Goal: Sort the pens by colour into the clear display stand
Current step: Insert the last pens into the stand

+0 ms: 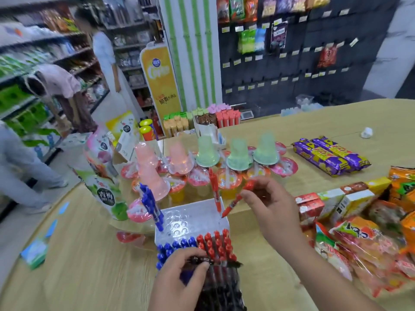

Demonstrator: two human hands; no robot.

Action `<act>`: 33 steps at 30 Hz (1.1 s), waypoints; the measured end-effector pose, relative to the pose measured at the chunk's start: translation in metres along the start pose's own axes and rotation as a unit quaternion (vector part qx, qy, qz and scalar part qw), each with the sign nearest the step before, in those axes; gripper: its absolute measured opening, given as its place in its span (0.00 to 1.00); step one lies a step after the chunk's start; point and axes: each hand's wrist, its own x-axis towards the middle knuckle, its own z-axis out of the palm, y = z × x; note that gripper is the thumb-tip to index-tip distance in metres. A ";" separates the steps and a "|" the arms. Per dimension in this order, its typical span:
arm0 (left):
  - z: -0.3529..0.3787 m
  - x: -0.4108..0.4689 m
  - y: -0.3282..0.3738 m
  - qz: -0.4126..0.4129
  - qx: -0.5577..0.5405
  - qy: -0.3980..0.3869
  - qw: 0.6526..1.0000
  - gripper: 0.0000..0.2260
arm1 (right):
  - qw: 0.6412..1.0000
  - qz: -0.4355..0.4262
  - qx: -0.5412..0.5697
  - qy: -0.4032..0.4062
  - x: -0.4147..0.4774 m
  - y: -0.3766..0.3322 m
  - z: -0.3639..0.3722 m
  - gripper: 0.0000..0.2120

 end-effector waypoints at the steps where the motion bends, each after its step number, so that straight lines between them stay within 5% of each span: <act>1: 0.000 0.004 0.002 -0.006 -0.011 0.003 1.000 0.17 | 1.000 -0.010 -0.011 -0.010 0.008 0.000 0.005 0.12; 23: -0.004 0.023 0.007 -0.033 -0.020 -0.040 0.998 0.16 | 0.959 -0.041 -0.215 -0.180 0.023 0.030 0.039 0.08; 28: -0.007 0.023 0.012 -0.022 -0.006 -0.053 0.998 0.14 | 0.954 -0.034 -0.234 -0.183 0.019 0.029 0.040 0.15; 33: -0.008 0.022 0.017 -0.023 -0.010 -0.063 0.998 0.12 | 0.962 0.001 -0.220 -0.162 0.014 0.018 0.030 0.07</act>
